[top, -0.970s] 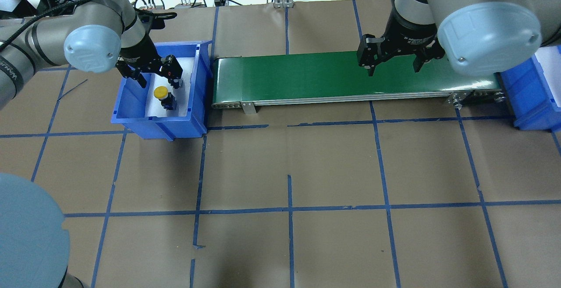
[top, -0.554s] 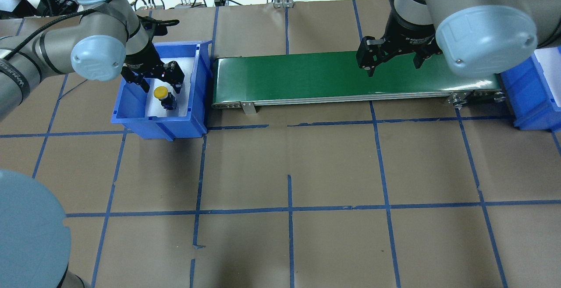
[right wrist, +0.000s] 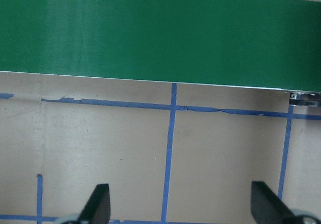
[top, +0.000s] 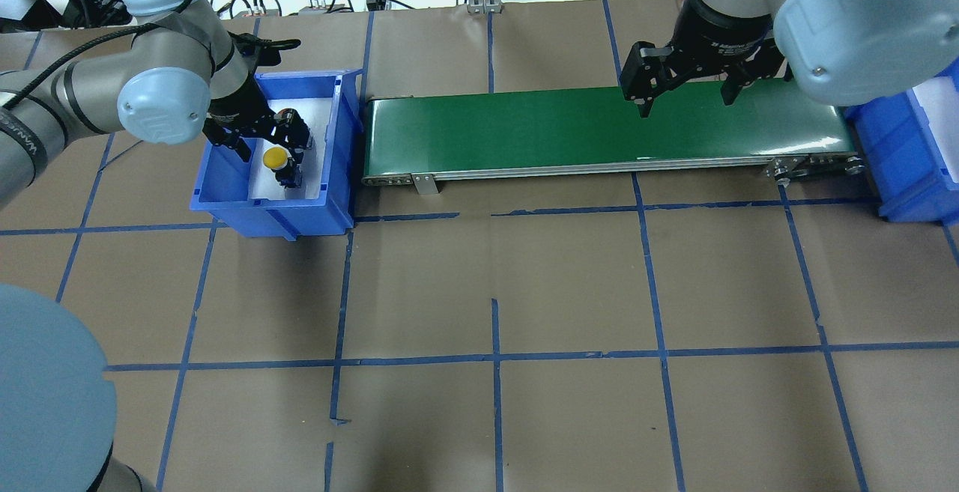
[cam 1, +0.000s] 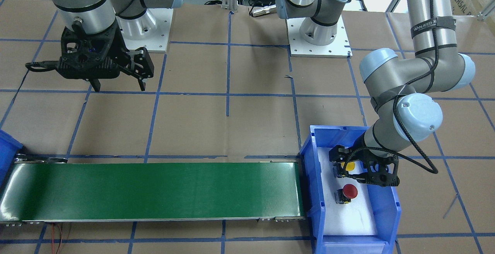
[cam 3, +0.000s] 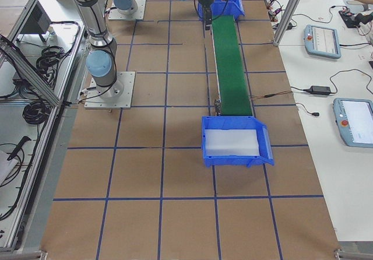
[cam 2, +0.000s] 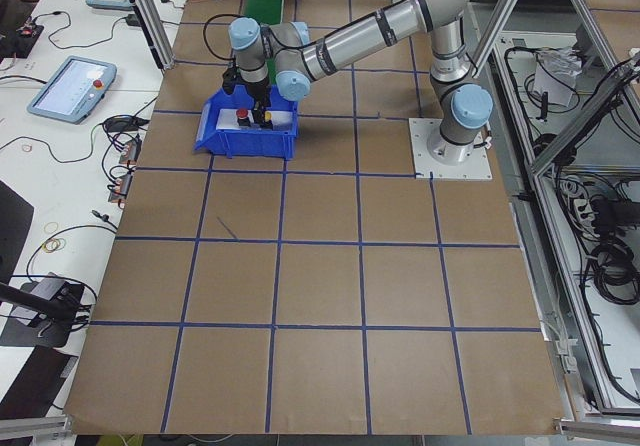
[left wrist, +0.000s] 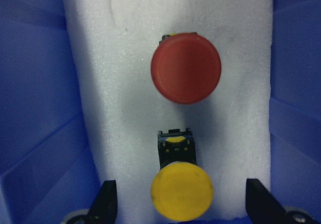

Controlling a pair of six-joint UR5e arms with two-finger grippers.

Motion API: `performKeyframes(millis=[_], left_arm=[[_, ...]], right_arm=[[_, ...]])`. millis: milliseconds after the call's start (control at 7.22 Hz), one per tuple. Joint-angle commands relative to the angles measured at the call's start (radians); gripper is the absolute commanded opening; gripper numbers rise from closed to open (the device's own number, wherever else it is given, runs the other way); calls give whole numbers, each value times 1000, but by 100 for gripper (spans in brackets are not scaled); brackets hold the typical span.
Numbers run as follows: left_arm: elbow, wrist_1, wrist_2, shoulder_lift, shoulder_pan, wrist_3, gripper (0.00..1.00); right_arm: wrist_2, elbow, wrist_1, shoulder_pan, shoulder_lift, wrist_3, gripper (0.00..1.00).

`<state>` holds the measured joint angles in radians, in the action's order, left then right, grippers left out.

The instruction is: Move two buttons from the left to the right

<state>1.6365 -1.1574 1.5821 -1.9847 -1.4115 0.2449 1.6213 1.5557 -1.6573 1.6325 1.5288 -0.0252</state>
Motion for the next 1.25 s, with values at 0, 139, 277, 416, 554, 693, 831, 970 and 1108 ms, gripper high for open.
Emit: performKeyframes(millis=[0,139,277,416,554,693,831,970,1108], left_arm=[[3,1,-1,-2,5,1,91],[5,1,-1,-3,5,-1,90],[6,1,-2,-5,5,-4,90],[9,2,-2,-9,5,-3,85],[11,7,-2,-9,5,-4,69],[11,7,-5,-11,5,-10,52],[8,7,-5,-11,5,-6,25],[0,7,-5,-11,5,-6,10],[-7,7,-2,-11,5,-9,7]], right_arm=[[-5,-2,33,0,5,4,100],[-49,-2,21,6,4,20,100],[-55,1,4,7,-9,21,100],[-55,9,-31,7,-12,19,100],[-64,15,-70,6,-13,21,100],[-66,15,-70,6,-13,21,100],[-66,15,-70,6,-13,21,100],[-66,15,-70,6,-13,21,100],[-66,15,-70,6,-13,21,100]])
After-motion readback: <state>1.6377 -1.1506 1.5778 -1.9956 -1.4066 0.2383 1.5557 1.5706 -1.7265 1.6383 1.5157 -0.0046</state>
